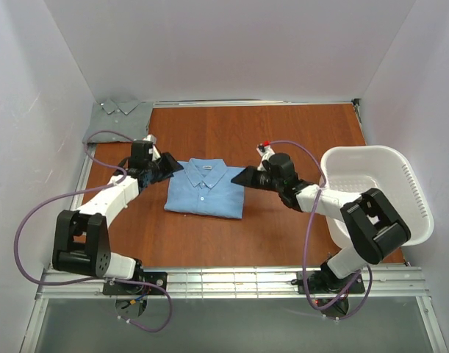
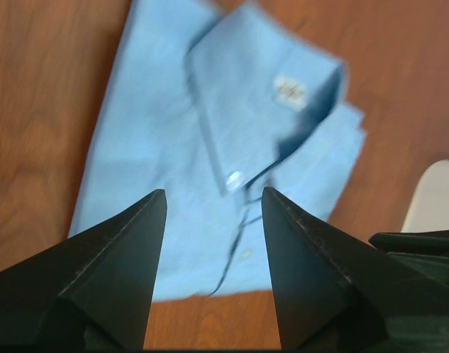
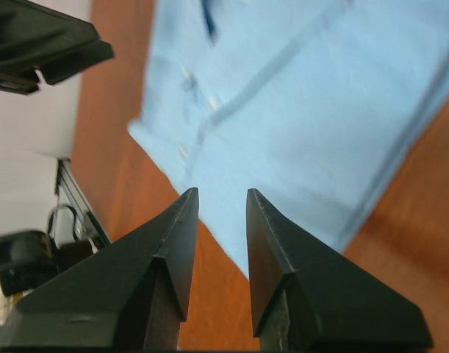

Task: Fold and stack the long sleeve shirts
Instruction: Fold the shirt

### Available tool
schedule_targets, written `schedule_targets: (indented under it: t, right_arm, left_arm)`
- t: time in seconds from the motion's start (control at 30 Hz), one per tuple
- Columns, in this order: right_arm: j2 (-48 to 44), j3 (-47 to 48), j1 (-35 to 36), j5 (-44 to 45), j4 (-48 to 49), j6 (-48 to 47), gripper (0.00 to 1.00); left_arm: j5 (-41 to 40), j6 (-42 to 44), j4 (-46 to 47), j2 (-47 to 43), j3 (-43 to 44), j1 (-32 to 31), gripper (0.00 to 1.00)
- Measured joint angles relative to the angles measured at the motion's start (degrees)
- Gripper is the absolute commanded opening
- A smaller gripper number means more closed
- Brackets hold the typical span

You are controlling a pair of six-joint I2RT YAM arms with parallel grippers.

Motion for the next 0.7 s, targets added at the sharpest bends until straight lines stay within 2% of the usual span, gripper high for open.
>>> schedule_targets:
  t: [0.17, 0.37, 0.57, 0.7]
  right_arm:
    - [5.8, 9.8, -1.8, 0.7, 2.3, -0.4, 0.25]
    - [17.0, 12.3, -4.2, 0.7, 6.6, 1.2, 0.24]
    - [22.3, 9.8, -7.4, 0.5, 8.7, 1.8, 0.24]
    - [20.0, 9.2, -8.6, 2.0, 7.0, -1.6, 0.27]
  left_arm:
    - [0.2, 0.1, 4.3, 7.6, 8.3, 0.1, 0.38]
    - [0.0, -0.9, 8.5, 19.1, 9.4, 0.3, 0.34]
    - [0.0, -1.6, 11.0, 23.7, 9.7, 0.9, 0.37]
    - [-1.5, -0.5, 10.3, 21.6, 10.0, 1.0, 0.5]
